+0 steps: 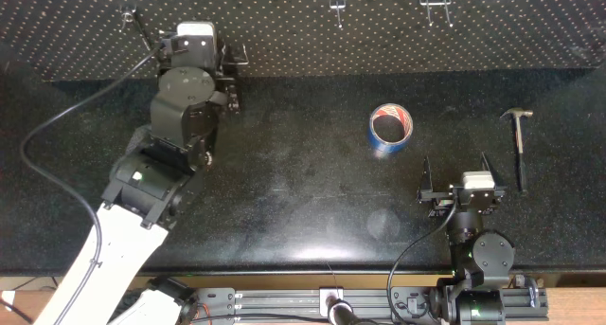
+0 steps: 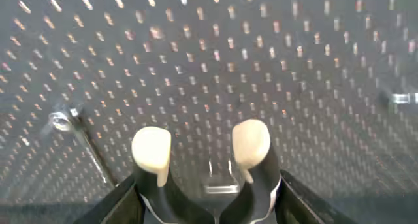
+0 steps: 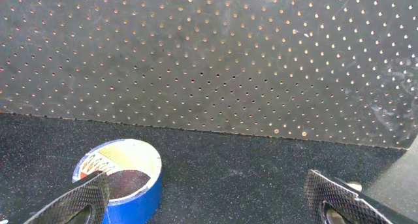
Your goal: Place Tools Onto Pegboard
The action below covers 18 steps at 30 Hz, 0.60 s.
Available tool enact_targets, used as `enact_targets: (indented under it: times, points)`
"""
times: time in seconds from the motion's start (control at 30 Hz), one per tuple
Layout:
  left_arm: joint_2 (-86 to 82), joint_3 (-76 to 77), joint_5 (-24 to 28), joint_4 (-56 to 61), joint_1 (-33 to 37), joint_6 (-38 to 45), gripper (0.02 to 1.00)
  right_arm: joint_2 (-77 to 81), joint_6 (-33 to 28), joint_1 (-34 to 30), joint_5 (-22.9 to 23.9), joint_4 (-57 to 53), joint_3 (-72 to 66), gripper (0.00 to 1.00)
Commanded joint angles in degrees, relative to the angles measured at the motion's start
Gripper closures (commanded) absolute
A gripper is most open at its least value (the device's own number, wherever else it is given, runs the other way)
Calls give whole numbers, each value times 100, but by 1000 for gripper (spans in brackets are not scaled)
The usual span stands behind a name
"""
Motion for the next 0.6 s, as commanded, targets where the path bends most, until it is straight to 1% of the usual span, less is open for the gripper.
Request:
enact_targets:
  times: [0.03, 0.17, 0.33, 0.47, 0.6]
  points:
    - [-52, -81, -682, 557, 13, 247, 989, -35, -17, -20, 26, -13, -26, 27]
    - [-52, -328, -780, 1102, 13, 245, 989, -35, -17, -20, 26, -13, -26, 27]
    - [-52, -1058, -761, 2409, 7, 243, 991, -35, -17, -20, 26, -13, -26, 27]
    - [-39, -1740, -763, 3764, 13, 247, 989, -35, -17, -20, 26, -13, -26, 25]
    - [173, -1891, -765, 4168, 13, 247, 989, -35, -17, -20, 26, -13, -26, 27]
